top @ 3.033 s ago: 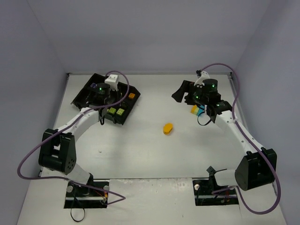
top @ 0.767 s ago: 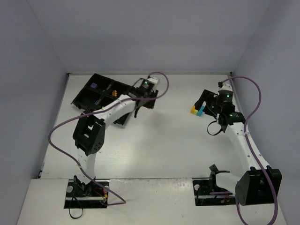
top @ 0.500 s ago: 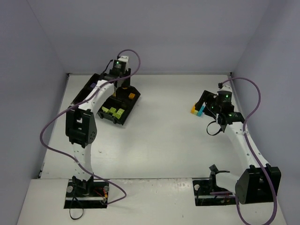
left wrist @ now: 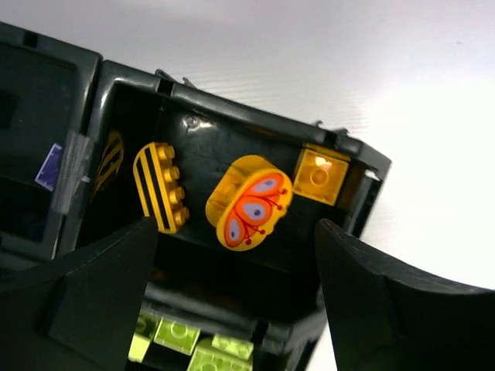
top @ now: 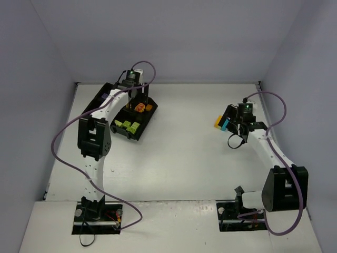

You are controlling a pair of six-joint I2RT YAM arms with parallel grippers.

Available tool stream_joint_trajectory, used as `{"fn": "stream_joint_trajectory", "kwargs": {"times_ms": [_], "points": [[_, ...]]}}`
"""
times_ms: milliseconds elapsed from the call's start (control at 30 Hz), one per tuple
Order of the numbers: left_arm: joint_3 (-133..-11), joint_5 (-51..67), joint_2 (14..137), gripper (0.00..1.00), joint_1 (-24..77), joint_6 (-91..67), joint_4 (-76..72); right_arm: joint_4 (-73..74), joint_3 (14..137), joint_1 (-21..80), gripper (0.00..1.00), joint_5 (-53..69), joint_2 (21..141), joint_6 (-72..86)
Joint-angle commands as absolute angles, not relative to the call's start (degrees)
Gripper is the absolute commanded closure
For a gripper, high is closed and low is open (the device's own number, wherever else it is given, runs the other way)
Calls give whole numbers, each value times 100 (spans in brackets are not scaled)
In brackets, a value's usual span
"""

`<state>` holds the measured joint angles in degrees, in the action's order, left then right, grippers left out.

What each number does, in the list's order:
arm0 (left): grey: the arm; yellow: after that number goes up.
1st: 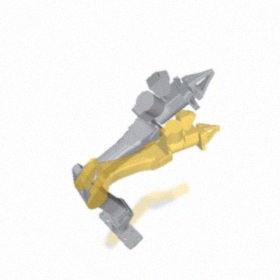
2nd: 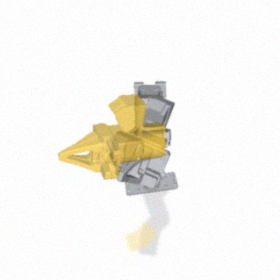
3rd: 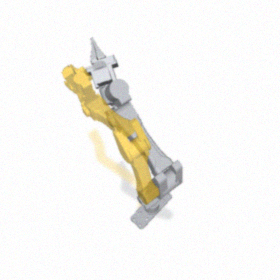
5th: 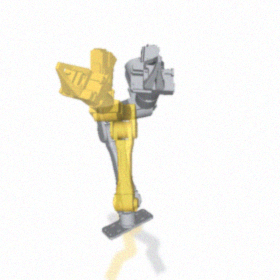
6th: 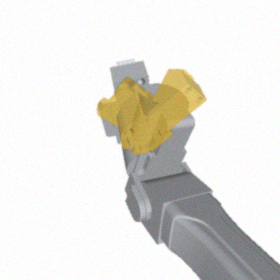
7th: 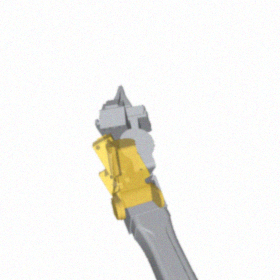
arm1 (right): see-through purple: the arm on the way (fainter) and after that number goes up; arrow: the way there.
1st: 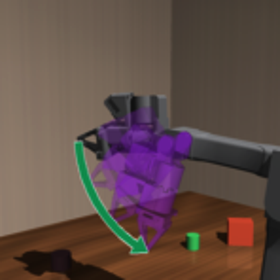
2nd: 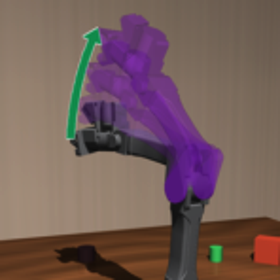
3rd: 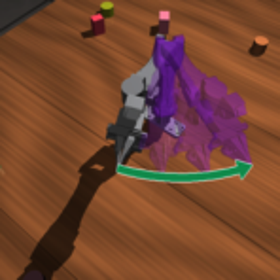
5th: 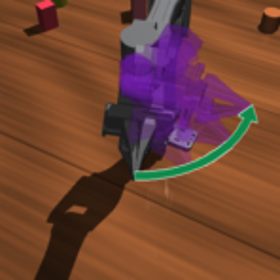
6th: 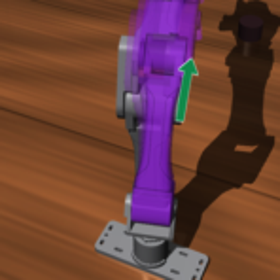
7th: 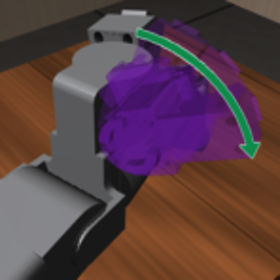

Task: Sort the legos into containers by color

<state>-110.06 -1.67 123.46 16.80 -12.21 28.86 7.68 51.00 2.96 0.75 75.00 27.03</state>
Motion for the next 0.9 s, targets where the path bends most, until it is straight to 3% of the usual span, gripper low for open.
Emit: {"fn": "stream_joint_trajectory", "kwargs": {"times_ms": [0, 333, 600, 833, 867], "points": [[-10960, -88, 11410, 24, 1705, -1222, 2689, 659, 5422, 246, 16, -369, 7908, 2970], [-9890, 694, 10143, 23, 1740, -1573, 2540, 642, 6318, 255, 14, -142, 9253, 2594], [-9097, 1072, 9422, 23, 1854, -1617, 2715, 589, 7180, 141, 17, 297, 9825, 258], [-8684, 1107, 9062, 23, 1898, -1547, 2637, 738, 7752, -447, 13, 1582, 9914, -2272], [-8597, 1142, 8983, 23, 1898, -1582, 2585, 782, 7761, -553, 13, 2269, 9992, -2450]]}}
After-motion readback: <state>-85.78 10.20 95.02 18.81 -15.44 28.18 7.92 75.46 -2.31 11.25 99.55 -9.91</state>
